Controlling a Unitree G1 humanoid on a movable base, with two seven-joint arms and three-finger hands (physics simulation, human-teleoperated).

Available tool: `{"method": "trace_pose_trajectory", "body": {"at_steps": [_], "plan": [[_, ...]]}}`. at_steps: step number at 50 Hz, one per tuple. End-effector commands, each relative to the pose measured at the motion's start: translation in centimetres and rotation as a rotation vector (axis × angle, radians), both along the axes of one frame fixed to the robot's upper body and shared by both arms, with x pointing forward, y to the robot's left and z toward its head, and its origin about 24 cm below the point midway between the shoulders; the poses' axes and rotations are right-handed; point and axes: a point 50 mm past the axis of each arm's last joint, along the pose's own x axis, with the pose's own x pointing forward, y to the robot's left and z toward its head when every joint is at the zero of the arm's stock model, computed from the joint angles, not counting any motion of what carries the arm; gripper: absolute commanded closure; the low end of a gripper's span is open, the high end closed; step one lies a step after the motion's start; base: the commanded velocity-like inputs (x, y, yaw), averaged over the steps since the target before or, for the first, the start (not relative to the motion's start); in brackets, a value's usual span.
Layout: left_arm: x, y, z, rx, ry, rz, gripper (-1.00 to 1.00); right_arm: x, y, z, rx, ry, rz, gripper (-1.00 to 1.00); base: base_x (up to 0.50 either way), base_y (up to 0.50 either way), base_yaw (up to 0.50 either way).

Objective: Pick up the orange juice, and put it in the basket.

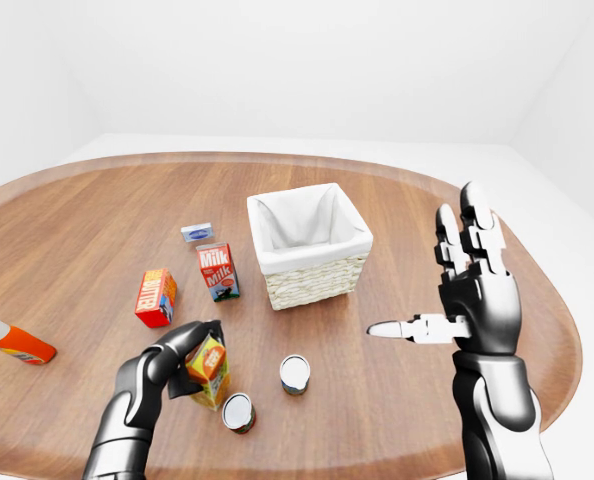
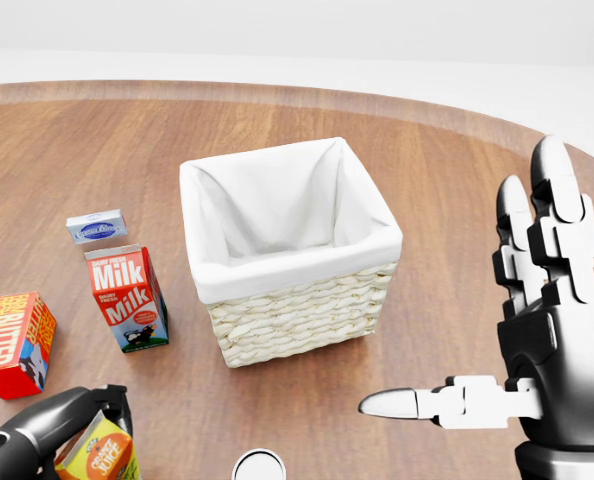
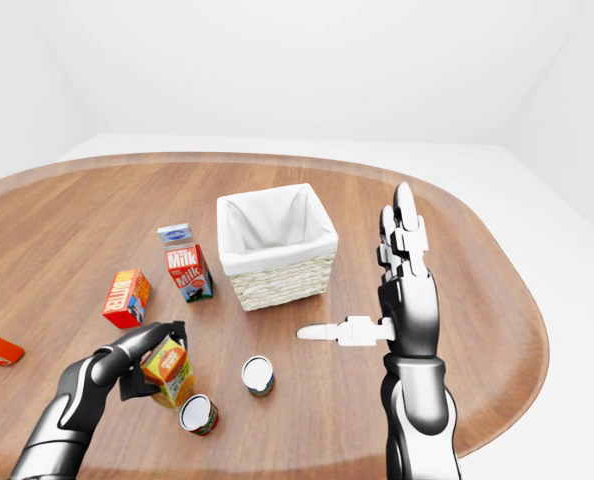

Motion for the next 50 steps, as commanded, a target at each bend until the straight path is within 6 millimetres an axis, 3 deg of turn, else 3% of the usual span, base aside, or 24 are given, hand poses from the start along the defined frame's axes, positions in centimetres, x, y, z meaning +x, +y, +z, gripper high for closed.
{"method": "trace_pose_trajectory", "body": {"at_steps": [1, 14, 29, 34, 45, 50], "plan": [[0.5, 0.8, 0.1, 0.006, -0.047, 0.044, 1.00, 0.0, 0.1, -0.1, -0.001, 0.006, 0.002, -1.00, 0.00, 0.00, 0.00], [1.6, 3.3, 2.8, 0.123, -0.181, 0.098, 1.00, 0.0, 0.1, -0.1, -0.001, 0.006, 0.004, -1.00, 0.00, 0.00, 0.00], [0.4, 3.1, 4.8, -0.036, -0.168, 0.072, 1.00, 0.0, 0.1, -0.2, -0.001, 0.012, 0.001, -1.00, 0.00, 0.00, 0.00], [-1.1, 1.4, 6.2, -0.112, -0.225, 0.014, 1.00, 0.1, 0.1, -0.3, -0.002, 0.014, 0.001, -1.00, 0.00, 0.00, 0.00], [-0.7, 2.1, 6.3, -0.098, -0.222, 0.039, 1.00, 0.0, 0.1, -0.2, 0.000, 0.010, 0.002, -1.00, 0.00, 0.00, 0.00], [-0.9, 1.9, 7.3, -0.130, -0.275, 0.031, 1.00, 0.1, 0.1, -0.4, -0.002, 0.019, 0.003, -1.00, 0.00, 0.00, 0.00]]}}
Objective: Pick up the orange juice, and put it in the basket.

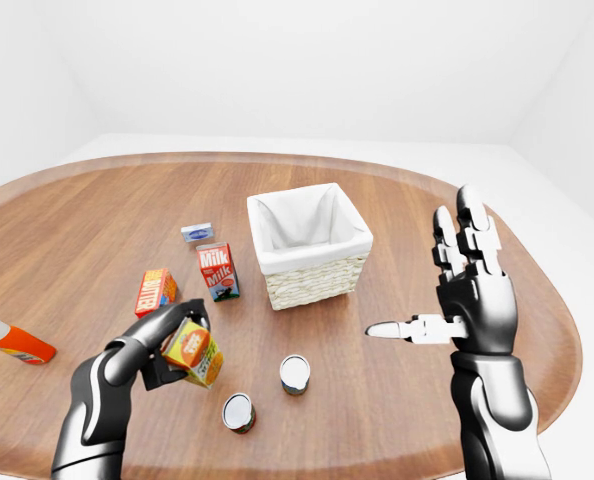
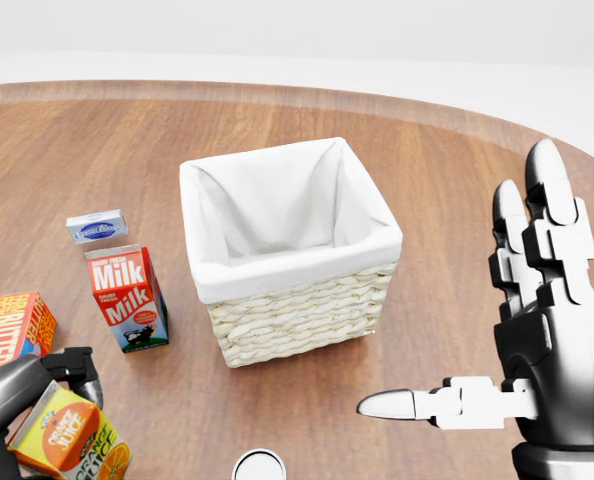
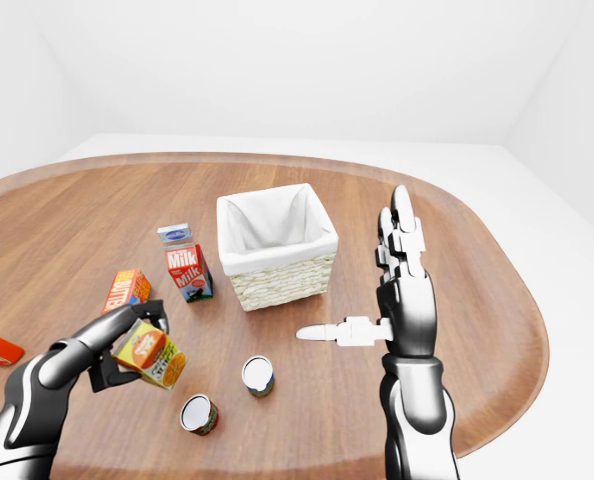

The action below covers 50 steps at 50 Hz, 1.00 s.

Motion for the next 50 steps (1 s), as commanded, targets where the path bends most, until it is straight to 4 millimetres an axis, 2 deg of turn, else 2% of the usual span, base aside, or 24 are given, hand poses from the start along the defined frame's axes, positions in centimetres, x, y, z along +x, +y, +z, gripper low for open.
{"method": "trace_pose_trajectory", "body": {"at_steps": [1, 13, 18, 30, 36, 41, 50], "plan": [[-0.2, 0.1, 2.0, -0.041, -0.098, 0.003, 1.00, 0.0, 0.1, -0.1, -0.001, 0.005, 0.002, -1.00, 0.00, 0.00, 0.00], [-1.0, -0.5, 3.4, -0.095, -0.181, -0.013, 1.00, 0.1, 0.1, 0.0, -0.002, 0.001, -0.001, -1.00, 0.00, 0.00, 0.00], [-2.0, -1.4, 5.2, -0.157, -0.277, -0.045, 1.00, 0.1, 0.1, -0.3, -0.003, 0.012, -0.001, -1.00, 0.00, 0.00, 0.00], [-3.6, -3.1, 7.8, -0.219, -0.422, -0.103, 1.00, 0.0, 0.1, -0.1, -0.003, 0.006, 0.001, -1.00, 0.00, 0.00, 0.00], [-5.0, -4.5, 9.8, -0.271, -0.524, -0.159, 1.00, -0.1, 0.1, 0.0, -0.003, 0.001, 0.001, -1.00, 0.00, 0.00, 0.00], [-5.8, -5.0, 9.5, -0.301, -0.520, -0.154, 1.00, -0.1, 0.1, -0.1, -0.003, 0.003, 0.002, -1.00, 0.00, 0.00, 0.00], [-7.3, -6.2, 10.3, -0.359, -0.564, -0.190, 1.00, 0.0, 0.1, -0.2, -0.002, 0.007, -0.002, -1.00, 0.00, 0.00, 0.00]]}}
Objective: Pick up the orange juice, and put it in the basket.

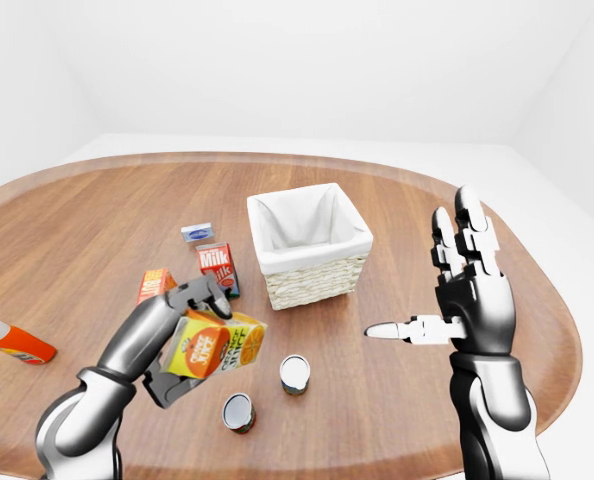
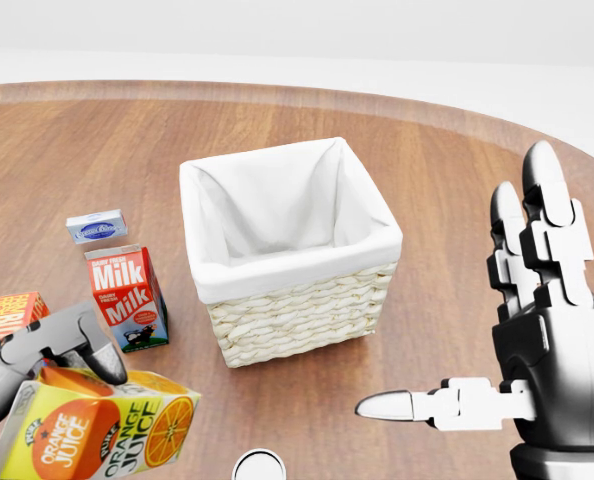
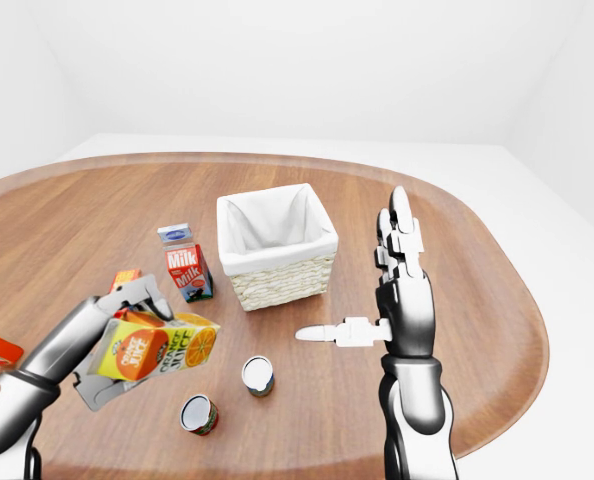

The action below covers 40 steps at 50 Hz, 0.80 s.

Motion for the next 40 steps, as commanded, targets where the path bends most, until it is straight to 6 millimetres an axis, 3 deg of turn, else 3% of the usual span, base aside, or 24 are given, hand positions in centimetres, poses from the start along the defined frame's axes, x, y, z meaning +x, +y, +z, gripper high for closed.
{"method": "trace_pose_trajectory", "body": {"at_steps": [1, 4, 14, 16, 40], "plan": [[-2.0, -1.4, 1.6, -0.074, -0.090, -0.051, 1.00, 0.0, 0.0, 0.0, 0.000, 0.002, -0.002, -1.00, 0.00, 0.00, 0.00], [-3.1, -2.3, 2.2, -0.101, -0.120, -0.086, 1.00, 0.0, 0.0, 0.0, 0.002, -0.001, -0.003, -1.00, 0.00, 0.00, 0.00], [-4.2, -3.5, 3.8, -0.128, -0.198, -0.143, 1.00, 0.2, 0.0, -0.2, 0.002, 0.009, -0.002, -1.00, 0.00, 0.00, 0.00], [-4.6, -3.9, 4.8, -0.120, -0.254, -0.169, 1.00, 0.1, 0.0, -0.1, 0.002, 0.005, -0.001, -1.00, 0.00, 0.00, 0.00], [-5.2, -6.1, 10.6, -0.004, -0.625, -0.343, 1.00, 0.1, -0.1, 0.0, 0.002, 0.002, -0.002, -1.00, 0.00, 0.00, 0.00]]}}
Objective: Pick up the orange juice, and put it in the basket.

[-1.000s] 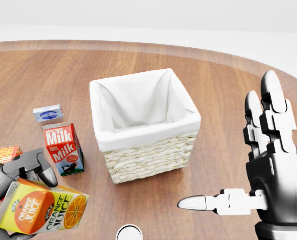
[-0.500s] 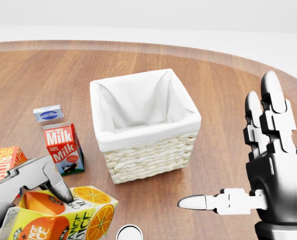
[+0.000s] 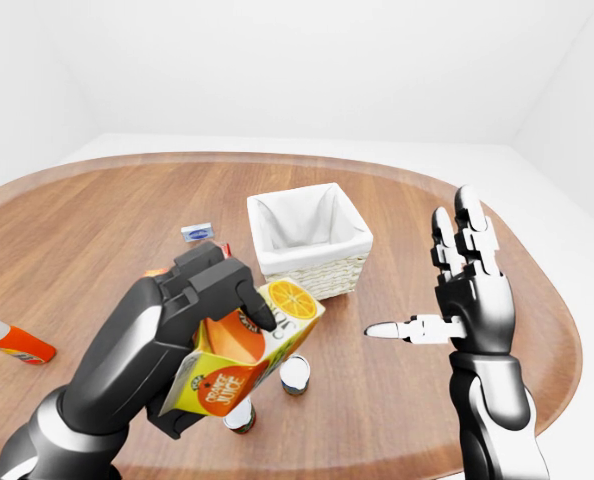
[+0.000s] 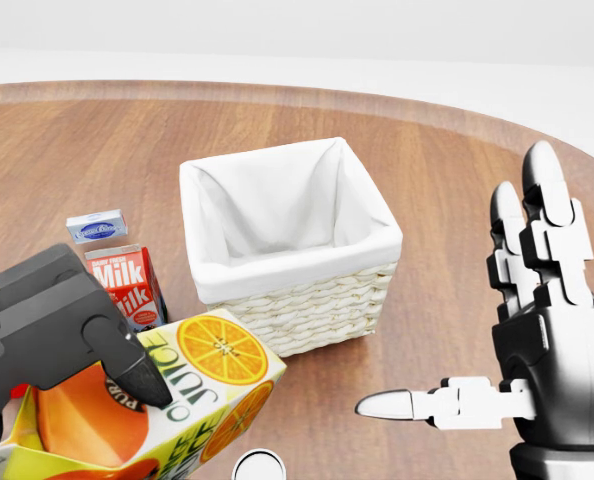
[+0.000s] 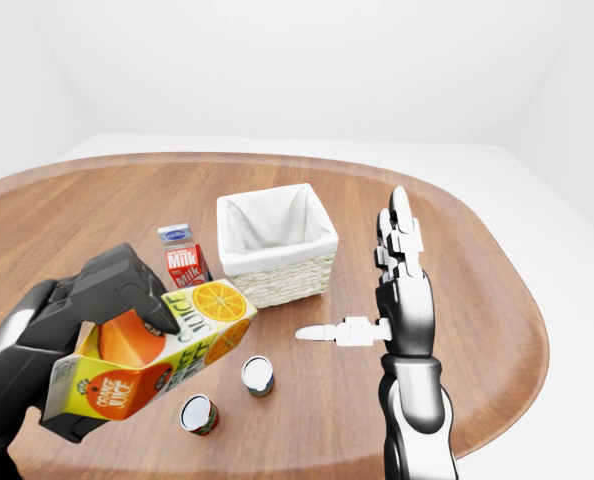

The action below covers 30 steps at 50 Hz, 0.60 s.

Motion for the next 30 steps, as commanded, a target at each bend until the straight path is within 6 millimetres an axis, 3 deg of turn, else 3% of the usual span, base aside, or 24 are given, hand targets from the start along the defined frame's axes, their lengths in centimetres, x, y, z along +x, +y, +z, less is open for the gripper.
{"method": "trace_pose_trajectory", "body": {"at_steps": [1, 19, 30], "plan": [[-0.6, -1.0, 2.6, 0.025, -0.181, -0.078, 1.00, 0.1, -0.1, -0.1, 0.001, 0.004, -0.001, -1.00, 0.00, 0.00, 0.00], [-1.2, -3.6, 7.7, 0.171, -0.532, -0.201, 1.00, 0.1, 0.1, -0.2, -0.001, 0.009, 0.001, -1.00, 0.00, 0.00, 0.00], [3.9, -3.7, 10.2, 0.212, -0.479, -0.171, 1.00, 0.1, 0.1, -0.3, -0.002, 0.012, 0.004, -1.00, 0.00, 0.00, 0.00]]}}
